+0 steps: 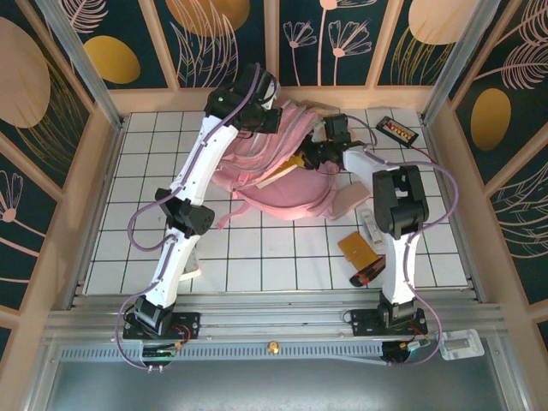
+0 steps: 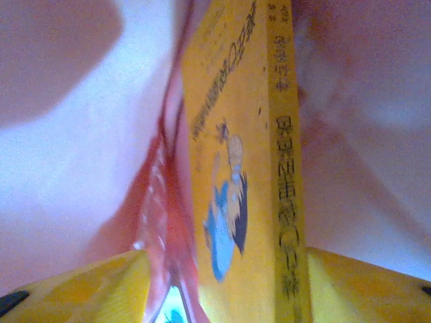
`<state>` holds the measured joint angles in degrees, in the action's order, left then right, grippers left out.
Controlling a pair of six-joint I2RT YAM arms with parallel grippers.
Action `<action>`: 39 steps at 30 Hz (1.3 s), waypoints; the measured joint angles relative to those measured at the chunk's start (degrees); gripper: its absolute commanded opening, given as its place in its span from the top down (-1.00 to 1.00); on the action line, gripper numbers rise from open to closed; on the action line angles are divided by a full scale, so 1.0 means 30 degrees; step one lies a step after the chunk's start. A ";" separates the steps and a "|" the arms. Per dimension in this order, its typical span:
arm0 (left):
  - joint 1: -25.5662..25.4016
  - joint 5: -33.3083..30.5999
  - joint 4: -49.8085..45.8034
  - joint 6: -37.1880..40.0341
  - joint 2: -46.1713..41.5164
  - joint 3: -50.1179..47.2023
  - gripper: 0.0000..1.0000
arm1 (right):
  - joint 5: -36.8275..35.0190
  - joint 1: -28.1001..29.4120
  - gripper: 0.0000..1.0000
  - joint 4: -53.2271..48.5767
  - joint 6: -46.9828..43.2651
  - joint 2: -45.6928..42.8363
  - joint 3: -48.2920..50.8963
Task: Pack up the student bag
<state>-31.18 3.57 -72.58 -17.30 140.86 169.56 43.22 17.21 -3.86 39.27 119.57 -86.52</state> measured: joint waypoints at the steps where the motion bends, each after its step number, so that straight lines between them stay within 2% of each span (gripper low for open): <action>1: -0.0029 -0.0015 0.0000 -0.0022 0.0080 0.0044 1.00 | -0.0160 -0.0153 -0.31 -0.0393 -0.0146 -0.0605 0.0546; 2: -0.0066 -0.0066 -0.0022 -0.0066 0.0168 0.0058 1.00 | -0.0372 -0.0328 -0.38 -0.0780 -0.0335 -0.1333 0.1093; 9: -0.0211 -0.0583 -0.0036 -0.0262 0.0678 0.0131 1.00 | -0.1851 -0.1224 -0.40 -0.2499 -0.1486 -0.6863 0.3767; 10: -0.0211 -0.0627 -0.0036 -0.0306 0.0736 0.0138 0.85 | -0.2062 -0.1384 -0.40 -0.2688 -0.1523 -0.7621 0.4109; 13: -0.0226 -0.0903 -0.0029 -0.0532 0.0976 0.0262 -0.30 | -0.2980 -0.2018 -0.44 -0.3614 -0.1698 -0.9486 0.4911; 14: -0.0211 -0.1013 -0.0029 -0.0648 0.1042 0.0277 -0.60 | -0.3366 -0.2317 -0.45 -0.4044 -0.1785 -1.0083 0.5195; 16: -0.0211 -0.1479 -0.0036 -0.0918 0.1115 0.0284 -0.93 | -0.4065 -0.2907 -0.50 -0.4750 -0.1960 -1.1052 0.5763; 21: -0.0160 -0.3191 -0.0525 -0.1486 0.1144 -0.0233 -0.97 | -0.4554 -0.3963 -0.53 -0.6018 -0.2186 -1.2451 0.7133; 29: 0.0029 -0.6798 -0.0998 -0.1719 0.0087 -0.7570 -0.98 | -0.4197 -0.3147 -0.58 -0.7031 -0.2652 -1.2014 0.7169; 31: 0.0277 -0.7155 -0.0495 -0.1851 -0.1115 -1.0885 -0.98 | -0.4000 -0.2630 -0.58 -0.7264 -0.2798 -1.1504 0.7023; 33: 0.0794 -0.6783 0.1064 -0.2259 -0.3381 -1.5591 -0.98 | -0.3963 -0.1967 -0.58 -0.7373 -0.2841 -1.1038 0.6958; 37: 0.3599 -0.3767 0.5406 -0.4095 -1.0061 -2.5886 -0.97 | -0.3985 -0.0423 -0.58 -0.7592 -0.2805 -1.0360 0.6674; 39: 0.5377 -0.2113 0.7686 -0.5231 -1.3056 -2.9485 -0.96 | -0.4058 0.0124 -0.58 -0.7730 -0.2761 -1.0287 0.6499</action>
<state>-15.05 -2.76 -49.52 -32.99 101.69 81.10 31.05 17.58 -27.05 30.98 88.71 -67.02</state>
